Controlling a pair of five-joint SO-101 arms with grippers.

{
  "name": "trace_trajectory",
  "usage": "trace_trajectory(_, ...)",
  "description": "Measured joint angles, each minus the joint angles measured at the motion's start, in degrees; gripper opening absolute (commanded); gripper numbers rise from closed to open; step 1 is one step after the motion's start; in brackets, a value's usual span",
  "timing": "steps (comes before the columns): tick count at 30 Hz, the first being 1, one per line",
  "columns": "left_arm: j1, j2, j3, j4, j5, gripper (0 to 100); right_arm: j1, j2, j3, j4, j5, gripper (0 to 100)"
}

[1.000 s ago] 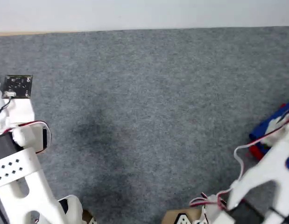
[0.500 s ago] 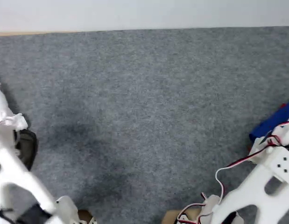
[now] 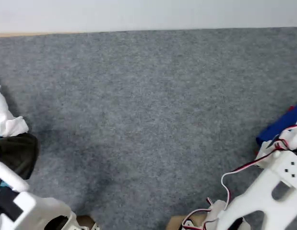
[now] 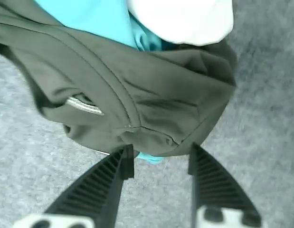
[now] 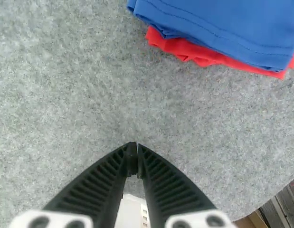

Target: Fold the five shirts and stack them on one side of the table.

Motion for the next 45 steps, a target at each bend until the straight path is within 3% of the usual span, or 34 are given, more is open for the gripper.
trace_trajectory(6, -0.09, 4.4, -1.58, -0.44, -2.64, 21, 0.0, 0.0, 0.0, 0.0, 0.0, 1.0)
trace_trajectory(16, -1.23, 9.41, -1.85, -8.09, -2.9, 21, 0.0, 0.0, 0.0, 0.0, 0.0, 1.0)
trace_trajectory(20, -1.32, 13.63, -1.85, -10.55, -2.81, 14, 0.0, 0.0, 0.0, 0.0, 0.0, 1.0)
trace_trajectory(24, -0.53, 15.65, -1.85, -11.08, -2.81, 0, 0.0, 0.0, 0.0, 0.0, 0.0, 1.0)
trace_trajectory(29, 2.2, 15.21, -1.85, -10.55, -2.81, 0, 0.0, 0.0, 0.0, 0.0, 0.0, 1.0)
trace_trajectory(36, 9.76, 0.7, -1.85, -2.81, -2.81, 0, 0.0, 0.0, 0.0, 0.0, 0.0, 1.0)
trace_trajectory(45, 28.57, -27.96, -1.85, 1.41, -2.55, 0, 0.0, 0.0, 0.0, 0.0, 0.0, 1.0)
